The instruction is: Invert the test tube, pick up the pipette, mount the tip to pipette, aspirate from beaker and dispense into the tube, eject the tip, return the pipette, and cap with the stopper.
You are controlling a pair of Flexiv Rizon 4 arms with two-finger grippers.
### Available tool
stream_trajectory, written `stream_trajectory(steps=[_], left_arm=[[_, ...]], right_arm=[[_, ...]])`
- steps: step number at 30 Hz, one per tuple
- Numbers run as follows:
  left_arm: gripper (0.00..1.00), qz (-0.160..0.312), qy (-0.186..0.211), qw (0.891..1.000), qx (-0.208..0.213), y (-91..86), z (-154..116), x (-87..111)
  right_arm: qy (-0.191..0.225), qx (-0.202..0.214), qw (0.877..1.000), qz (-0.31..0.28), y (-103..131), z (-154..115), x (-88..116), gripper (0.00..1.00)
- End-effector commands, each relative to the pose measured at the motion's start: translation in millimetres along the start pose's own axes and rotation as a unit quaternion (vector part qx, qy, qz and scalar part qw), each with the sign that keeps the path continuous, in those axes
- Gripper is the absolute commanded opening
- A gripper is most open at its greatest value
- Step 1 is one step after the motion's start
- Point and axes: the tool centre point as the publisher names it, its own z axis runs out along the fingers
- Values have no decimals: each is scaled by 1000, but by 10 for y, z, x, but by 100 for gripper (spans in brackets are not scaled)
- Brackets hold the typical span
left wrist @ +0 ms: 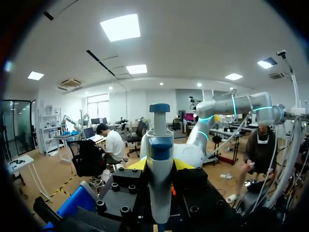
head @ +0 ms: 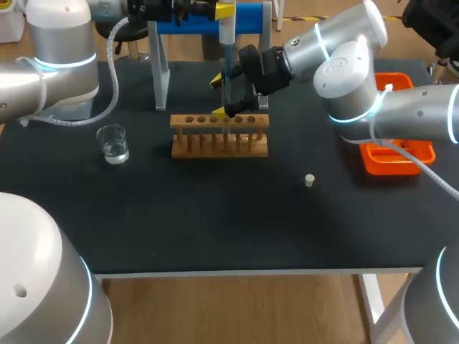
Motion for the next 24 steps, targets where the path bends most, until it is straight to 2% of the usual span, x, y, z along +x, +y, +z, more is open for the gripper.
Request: stream_trajectory(steps=[1,24], left_arm=[[0,0,0,1000,-1,5,6,-4],[0,10,-8,1000,-7,54,13,14]], right_arm=[[0,0,1000,0,1,-9,4,100],[0,0,1000,0,1,-9,4,100]])
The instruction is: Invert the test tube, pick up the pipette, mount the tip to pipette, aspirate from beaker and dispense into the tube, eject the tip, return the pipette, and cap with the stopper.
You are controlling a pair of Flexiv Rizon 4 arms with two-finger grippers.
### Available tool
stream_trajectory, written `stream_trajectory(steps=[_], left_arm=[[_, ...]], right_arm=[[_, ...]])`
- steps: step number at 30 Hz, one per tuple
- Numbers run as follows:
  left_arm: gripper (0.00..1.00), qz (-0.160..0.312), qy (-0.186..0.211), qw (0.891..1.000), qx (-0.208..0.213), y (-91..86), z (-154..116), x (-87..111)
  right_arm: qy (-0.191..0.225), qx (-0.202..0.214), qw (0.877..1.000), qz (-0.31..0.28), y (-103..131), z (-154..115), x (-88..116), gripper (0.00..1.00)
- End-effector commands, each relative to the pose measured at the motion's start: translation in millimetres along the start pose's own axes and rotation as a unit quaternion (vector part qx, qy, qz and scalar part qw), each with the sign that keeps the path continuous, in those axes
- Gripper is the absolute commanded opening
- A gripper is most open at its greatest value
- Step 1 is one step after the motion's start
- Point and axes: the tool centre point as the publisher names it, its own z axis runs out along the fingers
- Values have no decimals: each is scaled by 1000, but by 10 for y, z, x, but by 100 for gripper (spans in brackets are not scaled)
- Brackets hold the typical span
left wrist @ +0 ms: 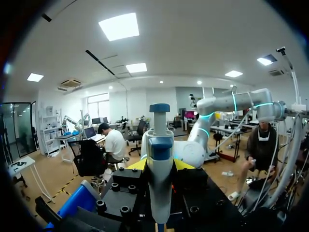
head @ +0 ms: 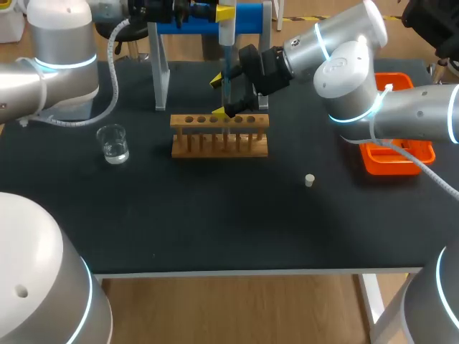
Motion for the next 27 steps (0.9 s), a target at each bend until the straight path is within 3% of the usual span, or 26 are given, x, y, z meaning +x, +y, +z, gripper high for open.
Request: stream_trajectory(steps=[1,27], left_arm=[[0,1,-4,1000,0,9,10,28],[0,8,-25,1000,-8,34,7,111]], right_arm=[[0,0,1000,0,1,-9,4,100],[0,0,1000,0,1,-9,4,100]])
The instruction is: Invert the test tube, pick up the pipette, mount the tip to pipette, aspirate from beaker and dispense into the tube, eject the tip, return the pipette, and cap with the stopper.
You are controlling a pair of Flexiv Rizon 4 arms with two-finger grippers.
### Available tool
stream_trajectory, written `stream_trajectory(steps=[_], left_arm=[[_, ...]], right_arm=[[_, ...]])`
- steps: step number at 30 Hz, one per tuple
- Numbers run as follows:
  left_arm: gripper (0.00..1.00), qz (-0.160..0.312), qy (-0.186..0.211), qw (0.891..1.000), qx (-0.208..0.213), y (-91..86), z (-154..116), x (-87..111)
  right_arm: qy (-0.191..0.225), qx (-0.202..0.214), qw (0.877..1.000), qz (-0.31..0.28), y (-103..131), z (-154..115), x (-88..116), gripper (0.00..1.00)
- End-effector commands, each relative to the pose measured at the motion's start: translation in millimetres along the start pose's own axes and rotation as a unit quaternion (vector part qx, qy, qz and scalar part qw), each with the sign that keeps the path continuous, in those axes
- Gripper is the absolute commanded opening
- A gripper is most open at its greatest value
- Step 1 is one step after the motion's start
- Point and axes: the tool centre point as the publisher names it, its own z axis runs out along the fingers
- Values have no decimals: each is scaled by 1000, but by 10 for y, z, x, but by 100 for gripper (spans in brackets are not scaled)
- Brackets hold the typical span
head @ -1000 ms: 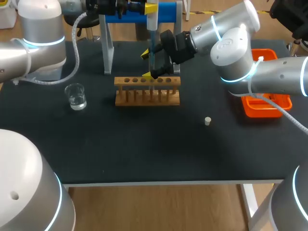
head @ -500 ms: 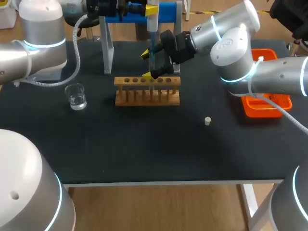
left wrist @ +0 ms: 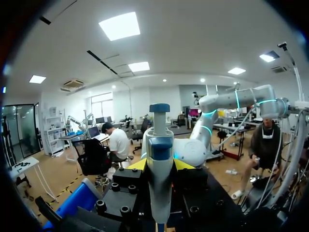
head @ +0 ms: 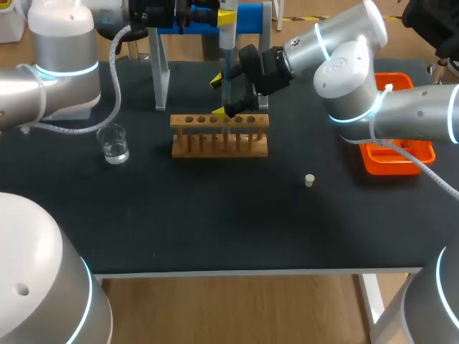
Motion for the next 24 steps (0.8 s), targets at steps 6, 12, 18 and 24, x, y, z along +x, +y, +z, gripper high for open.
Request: stream_trajectory(steps=[6,12,18,24], left_arm=[[0,2,-6,1000,0,-3,-15,48],[0,2,-5,1000,0,7,-11,43],[0,3,-5,1000,1,25,-5,31],[0,4,-5,1000,3,39,1,25]], right_arm=[[0,0,1000,0,1,-9,4,100],[0,0,1000,0,1,-9,4,100],[0,0,1000,0,1,-9,4,100],[0,0,1000,0,1,-9,4,100]])
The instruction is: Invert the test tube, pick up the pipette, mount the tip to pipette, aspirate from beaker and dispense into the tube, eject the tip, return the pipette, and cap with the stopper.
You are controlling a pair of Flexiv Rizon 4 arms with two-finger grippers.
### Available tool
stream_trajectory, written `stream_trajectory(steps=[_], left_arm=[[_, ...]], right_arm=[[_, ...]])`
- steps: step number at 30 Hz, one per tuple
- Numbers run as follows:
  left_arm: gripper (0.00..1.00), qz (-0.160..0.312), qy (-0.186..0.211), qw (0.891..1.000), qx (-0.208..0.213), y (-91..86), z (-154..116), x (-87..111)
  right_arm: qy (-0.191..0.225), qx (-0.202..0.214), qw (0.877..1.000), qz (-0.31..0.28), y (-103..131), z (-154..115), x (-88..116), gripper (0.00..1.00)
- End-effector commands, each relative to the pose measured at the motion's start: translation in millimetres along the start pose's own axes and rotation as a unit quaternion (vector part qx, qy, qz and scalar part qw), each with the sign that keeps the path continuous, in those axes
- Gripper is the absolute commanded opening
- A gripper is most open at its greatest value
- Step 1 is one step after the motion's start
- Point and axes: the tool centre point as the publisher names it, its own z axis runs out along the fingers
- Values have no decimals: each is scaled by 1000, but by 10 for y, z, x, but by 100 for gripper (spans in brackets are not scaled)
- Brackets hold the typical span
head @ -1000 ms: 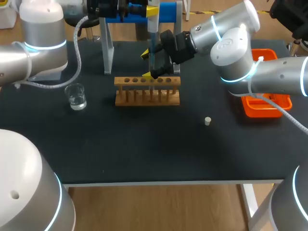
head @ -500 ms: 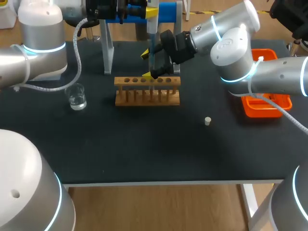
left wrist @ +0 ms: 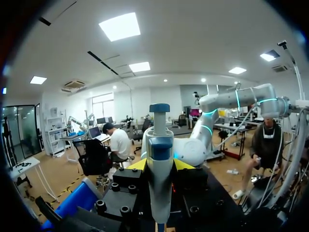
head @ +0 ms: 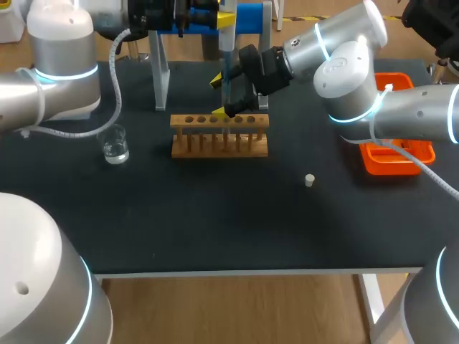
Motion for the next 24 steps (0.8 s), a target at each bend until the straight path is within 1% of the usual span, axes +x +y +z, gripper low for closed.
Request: stream_trajectory(steps=[1,24], left_arm=[[0,1,0,1000,1,20,9,-10],[0,-4,4,1000,2,84,30,-35]], right_arm=[[0,0,1000,0,1,-9,4,100],[0,0,1000,0,1,-9,4,100]])
